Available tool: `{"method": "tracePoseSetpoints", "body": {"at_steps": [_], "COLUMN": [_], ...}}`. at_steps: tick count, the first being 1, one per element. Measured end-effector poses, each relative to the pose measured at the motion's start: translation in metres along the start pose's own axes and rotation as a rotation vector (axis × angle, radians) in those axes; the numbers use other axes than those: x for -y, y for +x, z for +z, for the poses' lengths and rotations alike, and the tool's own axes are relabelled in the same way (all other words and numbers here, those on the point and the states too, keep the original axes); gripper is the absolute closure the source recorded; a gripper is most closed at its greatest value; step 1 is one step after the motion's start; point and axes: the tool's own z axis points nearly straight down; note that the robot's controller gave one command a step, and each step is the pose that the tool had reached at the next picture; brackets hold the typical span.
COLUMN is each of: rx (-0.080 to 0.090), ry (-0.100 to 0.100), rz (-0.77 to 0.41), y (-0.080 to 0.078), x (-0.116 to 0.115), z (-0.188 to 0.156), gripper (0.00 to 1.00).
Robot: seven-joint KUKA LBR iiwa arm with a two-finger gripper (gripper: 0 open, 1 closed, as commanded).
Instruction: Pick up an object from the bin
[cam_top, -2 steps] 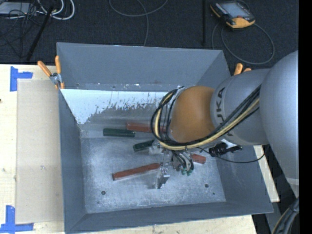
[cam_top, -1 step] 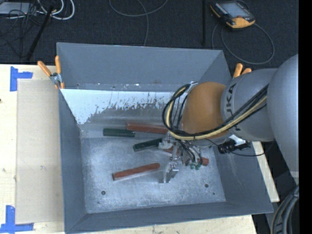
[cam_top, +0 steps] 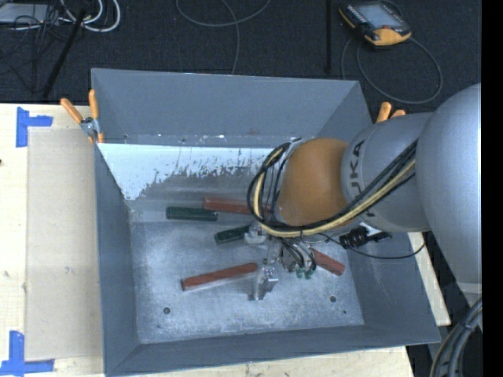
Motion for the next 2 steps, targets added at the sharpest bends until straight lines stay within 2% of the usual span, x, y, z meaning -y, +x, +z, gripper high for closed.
{"method": "tracePoseSetpoints", "body": {"at_steps": [1, 2], "rx": [-0.005, 0.000], "ry": [-0.008, -0.007], "rz": [-0.092, -0.119], "y": [0.012, 0.016], "x": [-0.057, -0.053], "z": [-0.026, 0.000], "gripper": [0.00, 1.00]}}
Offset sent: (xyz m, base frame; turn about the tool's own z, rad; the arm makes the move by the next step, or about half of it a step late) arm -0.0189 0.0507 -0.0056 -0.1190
